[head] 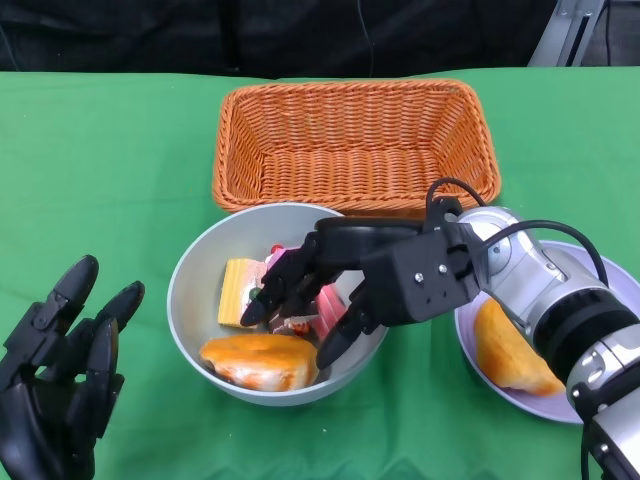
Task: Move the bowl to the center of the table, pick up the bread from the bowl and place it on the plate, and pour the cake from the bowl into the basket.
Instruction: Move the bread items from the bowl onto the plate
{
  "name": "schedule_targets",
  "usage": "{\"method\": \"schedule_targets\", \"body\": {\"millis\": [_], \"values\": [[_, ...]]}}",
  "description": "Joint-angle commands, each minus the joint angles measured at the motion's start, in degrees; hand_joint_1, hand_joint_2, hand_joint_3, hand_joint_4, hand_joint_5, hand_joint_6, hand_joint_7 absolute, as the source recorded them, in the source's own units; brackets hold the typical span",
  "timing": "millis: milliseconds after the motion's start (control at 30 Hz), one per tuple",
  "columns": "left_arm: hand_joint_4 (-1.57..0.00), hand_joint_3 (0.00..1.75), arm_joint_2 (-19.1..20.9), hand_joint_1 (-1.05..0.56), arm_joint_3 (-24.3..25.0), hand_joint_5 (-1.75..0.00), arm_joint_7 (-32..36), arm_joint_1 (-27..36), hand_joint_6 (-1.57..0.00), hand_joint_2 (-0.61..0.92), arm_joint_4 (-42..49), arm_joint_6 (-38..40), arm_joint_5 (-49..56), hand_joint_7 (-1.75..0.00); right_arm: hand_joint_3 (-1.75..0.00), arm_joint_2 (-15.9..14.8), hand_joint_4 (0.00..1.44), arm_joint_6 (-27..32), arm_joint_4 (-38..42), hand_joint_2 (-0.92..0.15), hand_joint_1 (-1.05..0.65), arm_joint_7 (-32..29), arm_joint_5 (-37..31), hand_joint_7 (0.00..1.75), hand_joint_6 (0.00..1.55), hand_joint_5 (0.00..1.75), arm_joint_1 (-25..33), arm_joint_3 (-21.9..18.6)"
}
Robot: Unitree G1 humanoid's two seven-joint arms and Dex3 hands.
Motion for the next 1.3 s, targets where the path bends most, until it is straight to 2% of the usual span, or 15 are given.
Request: {"method": "schedule_targets", "body": {"millis": [33, 833, 1300], "values": [[-0.98, 0.30, 0.7, -0.49, 0.4, 0.00, 0.6, 0.4, -0.85, 0.92, -0.1, -0.5, -0.2, 0.00, -0.01, -0.9, 0.79, -0.8, -0.8, -0.78, -0.62, 1.1, 1.2, 0.00, 0.72, 0.04, 0.4, -0.5], [-0.98, 0.29, -0.1, -0.49, -0.6, -0.01, 0.7, 2.1, -0.85, 0.92, -2.4, 0.5, -0.4, -0.01, 0.00, 0.2, 0.80, -1.5, 0.4, -0.78, -0.59, 0.3, 0.0, 0.01, 0.75, 0.04, 1.2, 0.4], [-0.98, 0.30, -0.9, -0.49, -1.2, -0.01, 0.9, 3.5, -0.85, 0.92, -4.1, 0.7, -0.3, 0.00, 0.00, 1.2, 0.76, 0.7, 1.9, -0.80, -0.57, 0.6, -1.1, 0.01, 0.79, 0.02, 0.8, 1.8]]}}
